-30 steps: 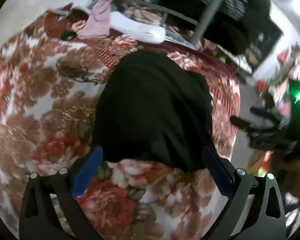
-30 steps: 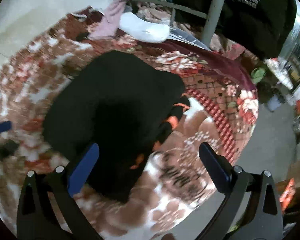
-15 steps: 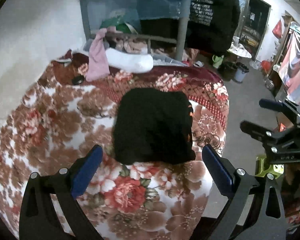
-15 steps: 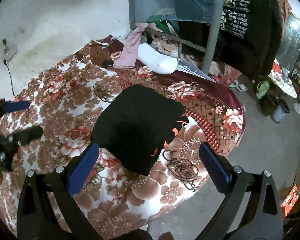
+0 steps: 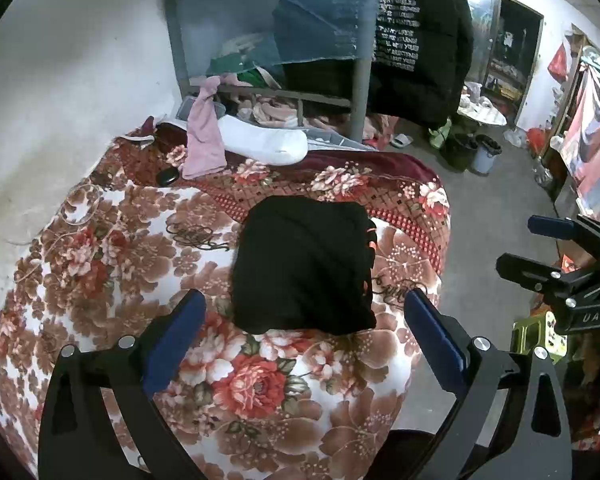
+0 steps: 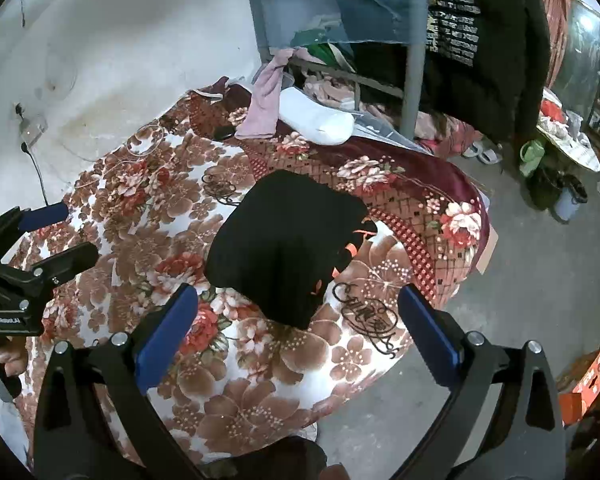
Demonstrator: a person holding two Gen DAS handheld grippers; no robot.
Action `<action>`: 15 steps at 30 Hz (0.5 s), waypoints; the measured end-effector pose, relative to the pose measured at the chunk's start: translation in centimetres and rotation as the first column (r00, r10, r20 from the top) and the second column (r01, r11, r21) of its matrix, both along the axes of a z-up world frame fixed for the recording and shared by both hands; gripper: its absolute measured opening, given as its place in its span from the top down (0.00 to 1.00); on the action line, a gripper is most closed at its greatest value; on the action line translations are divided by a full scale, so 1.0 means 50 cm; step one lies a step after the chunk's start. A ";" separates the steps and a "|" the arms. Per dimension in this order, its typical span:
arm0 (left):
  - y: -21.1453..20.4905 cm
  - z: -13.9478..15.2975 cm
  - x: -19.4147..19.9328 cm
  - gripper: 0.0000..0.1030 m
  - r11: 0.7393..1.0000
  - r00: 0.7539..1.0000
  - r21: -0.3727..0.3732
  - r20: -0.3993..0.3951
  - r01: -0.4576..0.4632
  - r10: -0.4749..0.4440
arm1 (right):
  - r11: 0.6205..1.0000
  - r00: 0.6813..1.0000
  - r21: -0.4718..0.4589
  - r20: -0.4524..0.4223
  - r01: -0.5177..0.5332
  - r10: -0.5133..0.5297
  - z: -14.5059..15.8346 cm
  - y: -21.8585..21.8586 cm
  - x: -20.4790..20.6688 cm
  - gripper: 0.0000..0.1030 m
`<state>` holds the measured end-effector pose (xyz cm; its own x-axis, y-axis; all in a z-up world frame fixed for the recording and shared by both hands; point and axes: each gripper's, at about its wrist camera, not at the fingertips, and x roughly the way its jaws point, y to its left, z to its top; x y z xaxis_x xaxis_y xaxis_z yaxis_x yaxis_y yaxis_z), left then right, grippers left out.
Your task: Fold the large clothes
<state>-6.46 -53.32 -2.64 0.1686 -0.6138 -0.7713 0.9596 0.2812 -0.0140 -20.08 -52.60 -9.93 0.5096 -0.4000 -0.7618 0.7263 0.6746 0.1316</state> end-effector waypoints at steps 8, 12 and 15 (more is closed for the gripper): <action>0.011 0.026 0.017 0.06 1.000 0.999 -0.018 0.040 0.001 0.000 | 0.999 1.000 -0.040 0.001 0.006 -0.006 0.038 0.006 -0.008 0.05; 0.015 0.035 0.034 0.05 1.000 1.000 -0.017 0.025 -0.001 0.001 | 1.000 1.000 -0.018 0.000 0.017 -0.017 0.037 0.009 -0.007 0.05; 0.016 0.041 0.040 0.05 1.000 1.000 -0.016 0.016 0.001 -0.001 | 1.000 1.000 -0.007 0.001 0.019 -0.019 0.039 0.009 -0.001 0.05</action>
